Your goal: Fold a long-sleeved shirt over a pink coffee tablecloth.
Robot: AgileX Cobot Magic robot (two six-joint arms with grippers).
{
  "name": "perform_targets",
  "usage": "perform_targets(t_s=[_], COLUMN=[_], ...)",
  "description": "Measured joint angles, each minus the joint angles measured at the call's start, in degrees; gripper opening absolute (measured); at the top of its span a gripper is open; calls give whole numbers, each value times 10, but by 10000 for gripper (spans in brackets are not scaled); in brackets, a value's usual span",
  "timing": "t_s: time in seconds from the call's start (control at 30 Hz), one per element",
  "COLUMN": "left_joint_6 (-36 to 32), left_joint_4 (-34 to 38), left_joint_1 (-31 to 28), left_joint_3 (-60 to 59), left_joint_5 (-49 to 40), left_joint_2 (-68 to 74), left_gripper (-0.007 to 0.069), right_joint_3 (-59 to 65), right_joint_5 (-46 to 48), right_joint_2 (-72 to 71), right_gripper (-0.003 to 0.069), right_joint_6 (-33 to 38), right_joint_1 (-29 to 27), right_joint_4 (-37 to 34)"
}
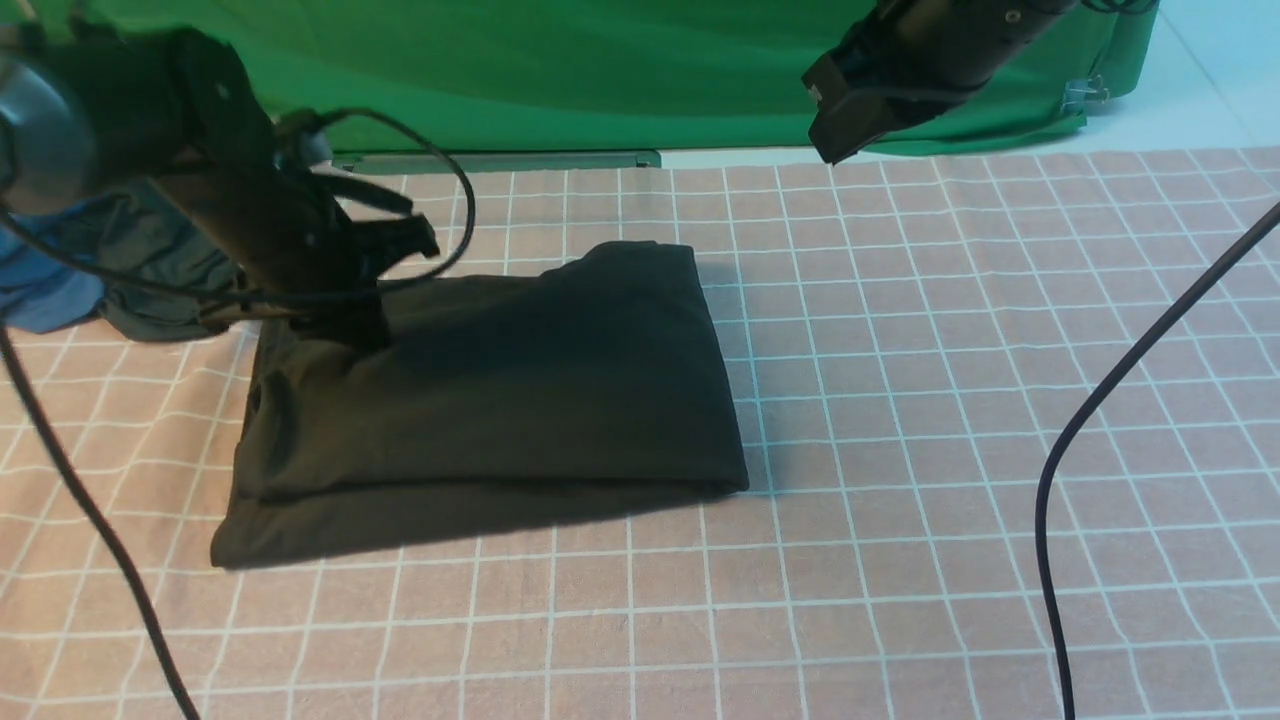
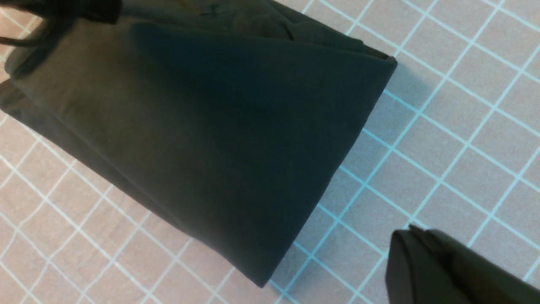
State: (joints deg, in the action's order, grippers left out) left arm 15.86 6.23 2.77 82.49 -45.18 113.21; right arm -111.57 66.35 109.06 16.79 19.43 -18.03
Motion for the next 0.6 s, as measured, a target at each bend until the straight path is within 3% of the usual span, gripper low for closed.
perform_targets(t_s=[0.37,0.53,0.6], left_joint_6=[61,21,-28], left_joint_4=[-7,12,58], left_joint_1=[-61,-80,-80], left_joint_3=[0,0,0], left_joint_5=[45,22,-3], left_joint_2=[32,-13,-63], left_gripper=[13,13,13], right_joint_3=[0,0,0], right_joint_5=[32,34,35], right_joint_2=[0,-4,-7], right_gripper=[43,43,43], right_joint_6=[2,-2,-3], right_joint_1=[0,0,0], right_joint_4=[0,0,-1])
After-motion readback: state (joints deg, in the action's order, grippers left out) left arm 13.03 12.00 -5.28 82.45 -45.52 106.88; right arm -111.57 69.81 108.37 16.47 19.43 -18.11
